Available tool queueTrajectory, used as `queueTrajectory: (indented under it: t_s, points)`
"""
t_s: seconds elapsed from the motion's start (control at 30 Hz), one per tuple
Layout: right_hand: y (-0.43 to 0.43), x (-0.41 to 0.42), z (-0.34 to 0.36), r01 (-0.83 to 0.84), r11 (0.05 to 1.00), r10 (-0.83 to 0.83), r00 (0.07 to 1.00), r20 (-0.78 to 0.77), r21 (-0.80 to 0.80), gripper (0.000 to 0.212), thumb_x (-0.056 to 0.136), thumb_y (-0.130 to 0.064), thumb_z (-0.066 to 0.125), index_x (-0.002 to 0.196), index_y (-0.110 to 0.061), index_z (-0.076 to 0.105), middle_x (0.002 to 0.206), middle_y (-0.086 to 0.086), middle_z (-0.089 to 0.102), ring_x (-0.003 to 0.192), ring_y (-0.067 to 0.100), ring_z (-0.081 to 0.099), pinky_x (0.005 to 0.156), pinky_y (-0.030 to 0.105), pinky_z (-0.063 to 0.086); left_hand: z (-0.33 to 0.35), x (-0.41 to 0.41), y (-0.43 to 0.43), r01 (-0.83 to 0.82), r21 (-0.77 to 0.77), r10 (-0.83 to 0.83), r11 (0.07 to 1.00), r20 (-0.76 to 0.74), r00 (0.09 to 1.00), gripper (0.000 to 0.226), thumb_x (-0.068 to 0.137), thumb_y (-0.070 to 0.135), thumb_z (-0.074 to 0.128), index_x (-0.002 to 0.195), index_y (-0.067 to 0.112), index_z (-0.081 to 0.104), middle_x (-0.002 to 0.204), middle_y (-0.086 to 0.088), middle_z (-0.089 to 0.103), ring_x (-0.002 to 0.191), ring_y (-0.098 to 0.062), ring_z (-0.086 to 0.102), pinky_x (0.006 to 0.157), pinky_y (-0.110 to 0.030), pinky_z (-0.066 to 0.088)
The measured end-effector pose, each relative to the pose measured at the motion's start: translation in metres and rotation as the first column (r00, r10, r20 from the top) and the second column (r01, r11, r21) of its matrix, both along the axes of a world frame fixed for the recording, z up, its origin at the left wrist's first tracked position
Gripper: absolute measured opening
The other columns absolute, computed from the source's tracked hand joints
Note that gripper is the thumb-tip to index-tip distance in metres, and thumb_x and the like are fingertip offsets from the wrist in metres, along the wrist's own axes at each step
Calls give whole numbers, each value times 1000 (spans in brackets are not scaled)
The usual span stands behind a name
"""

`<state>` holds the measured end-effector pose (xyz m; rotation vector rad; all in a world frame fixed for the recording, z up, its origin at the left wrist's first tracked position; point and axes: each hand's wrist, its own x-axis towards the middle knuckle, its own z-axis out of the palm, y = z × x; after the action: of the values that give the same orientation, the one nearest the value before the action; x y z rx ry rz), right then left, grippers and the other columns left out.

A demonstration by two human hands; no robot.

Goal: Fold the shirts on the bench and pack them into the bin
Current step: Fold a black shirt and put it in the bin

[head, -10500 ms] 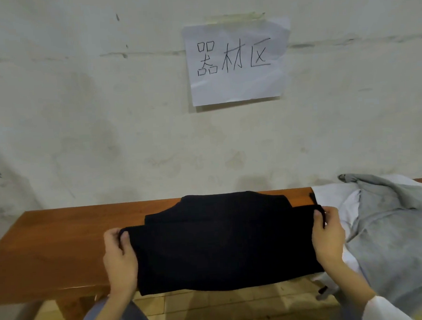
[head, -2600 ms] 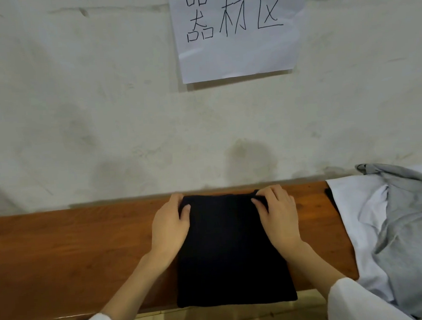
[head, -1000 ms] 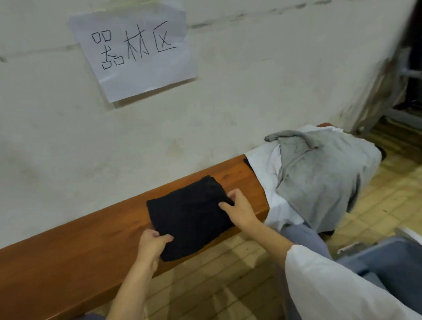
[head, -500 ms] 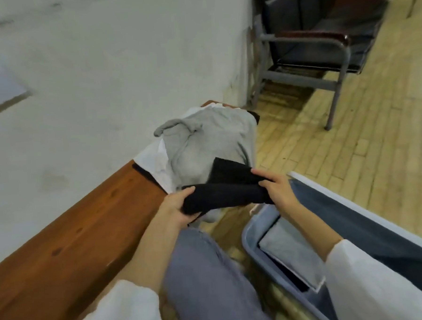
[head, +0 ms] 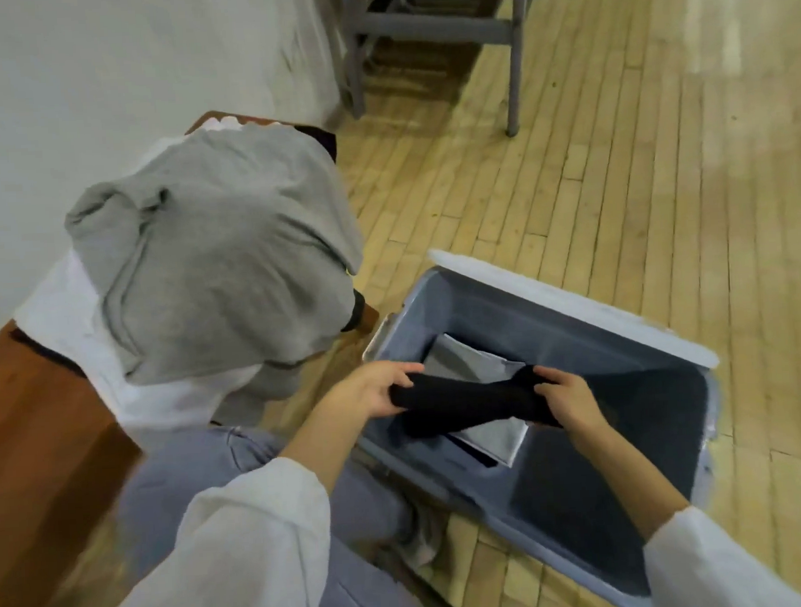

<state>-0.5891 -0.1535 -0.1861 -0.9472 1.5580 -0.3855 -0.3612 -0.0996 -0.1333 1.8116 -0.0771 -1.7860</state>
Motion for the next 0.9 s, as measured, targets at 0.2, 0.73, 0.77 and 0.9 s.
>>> queueTrajectory:
  t_s: [0.2,0.73,0.77,0.9]
  points:
    - [-20,-6,-32,147,987,-148,989,10,59,40,94,8,40,132,0,51,136,20,47,102,41,55,39,23,52,-38,-8,-47,79,89,-88,993,105,991,50,89,-11,32,128,10,57,136,-13,43,115,-29,44,92,-33,44]
    - [5,21,-216,167,983,-153,977,-149,83,66,89,5,52,147,-16,28,147,14,37,134,31,38,111,44,33,-224,-8,-79,138,165,-176,977,244,954,40,91,-12,42,124,2,59,129,-14,55,114,-28,53,95,-33,44]
    - [12,20,-222,161,983,-145,976,-163,84,68,88,6,53,147,-16,27,146,13,38,134,31,39,111,45,34,-234,-9,-67,117,191,-164,975,254,953,42,90,-13,42,124,3,60,131,-15,55,115,-27,53,98,-33,43]
    - [30,20,-219,182,983,-181,966,-182,-15,71,86,6,52,146,-22,28,144,8,40,130,23,42,109,40,36,-246,-13,-45,-189,191,96,963,410,907,44,87,-17,35,108,0,69,118,-22,62,106,-34,58,94,-37,47]
